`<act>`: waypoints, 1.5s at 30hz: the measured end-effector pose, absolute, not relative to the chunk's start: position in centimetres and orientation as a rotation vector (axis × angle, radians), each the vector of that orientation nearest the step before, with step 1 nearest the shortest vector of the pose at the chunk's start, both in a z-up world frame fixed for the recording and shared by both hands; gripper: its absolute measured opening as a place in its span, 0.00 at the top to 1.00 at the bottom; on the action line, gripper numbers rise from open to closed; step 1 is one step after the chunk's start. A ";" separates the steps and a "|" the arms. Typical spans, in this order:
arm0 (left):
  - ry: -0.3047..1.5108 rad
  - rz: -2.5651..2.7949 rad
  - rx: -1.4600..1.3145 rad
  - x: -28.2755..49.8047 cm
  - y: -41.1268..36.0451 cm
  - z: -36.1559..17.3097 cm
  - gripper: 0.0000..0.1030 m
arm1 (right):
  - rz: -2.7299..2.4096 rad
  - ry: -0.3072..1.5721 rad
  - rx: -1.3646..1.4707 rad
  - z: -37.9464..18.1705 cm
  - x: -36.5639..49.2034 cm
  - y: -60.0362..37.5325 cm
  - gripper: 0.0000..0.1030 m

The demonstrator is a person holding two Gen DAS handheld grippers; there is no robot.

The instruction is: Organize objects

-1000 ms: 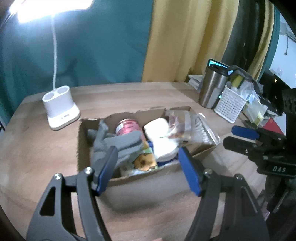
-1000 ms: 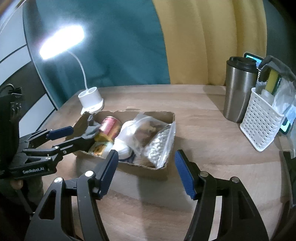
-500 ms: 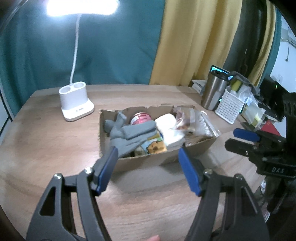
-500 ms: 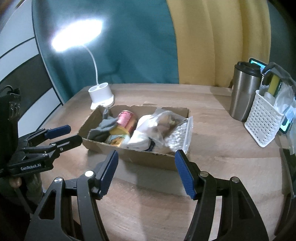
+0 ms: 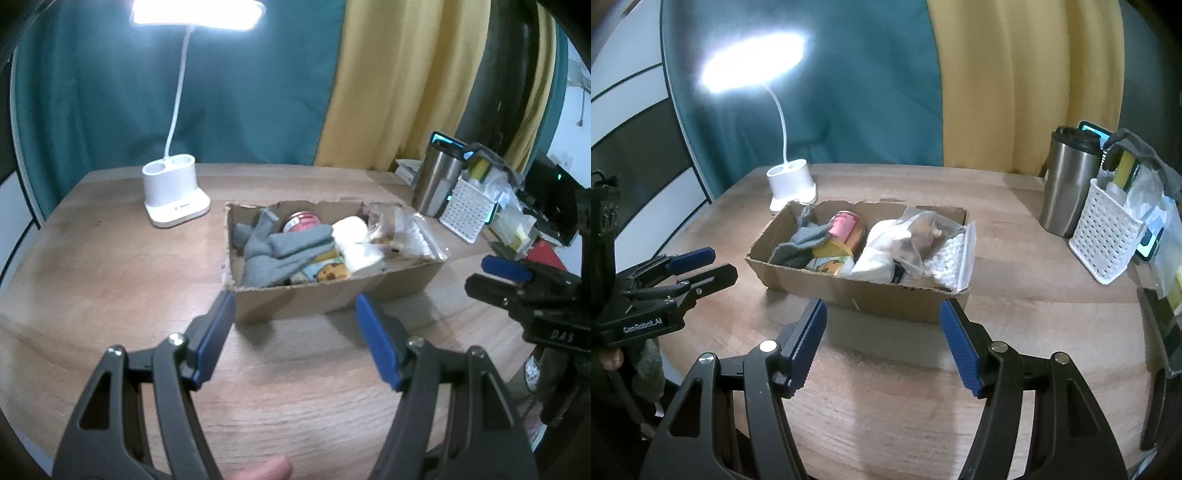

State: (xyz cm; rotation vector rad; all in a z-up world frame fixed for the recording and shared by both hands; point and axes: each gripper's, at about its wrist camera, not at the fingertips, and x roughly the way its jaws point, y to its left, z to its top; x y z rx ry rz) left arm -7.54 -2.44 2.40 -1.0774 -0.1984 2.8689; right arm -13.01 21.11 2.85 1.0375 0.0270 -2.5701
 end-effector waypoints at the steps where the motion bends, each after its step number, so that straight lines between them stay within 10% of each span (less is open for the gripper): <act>1: -0.195 2.869 -1.078 -7.5 -2.4 2.3 0.32 | -2.570 0.028 1.041 2.8 -13.0 21.1 0.35; 10: -0.226 2.892 -1.077 -7.2 -2.9 2.0 0.15 | -2.575 0.022 1.049 2.5 -12.6 21.1 0.25; 45: -0.214 2.897 -1.108 -7.8 -3.2 2.1 0.13 | -2.578 0.005 1.055 2.5 -12.9 21.7 0.25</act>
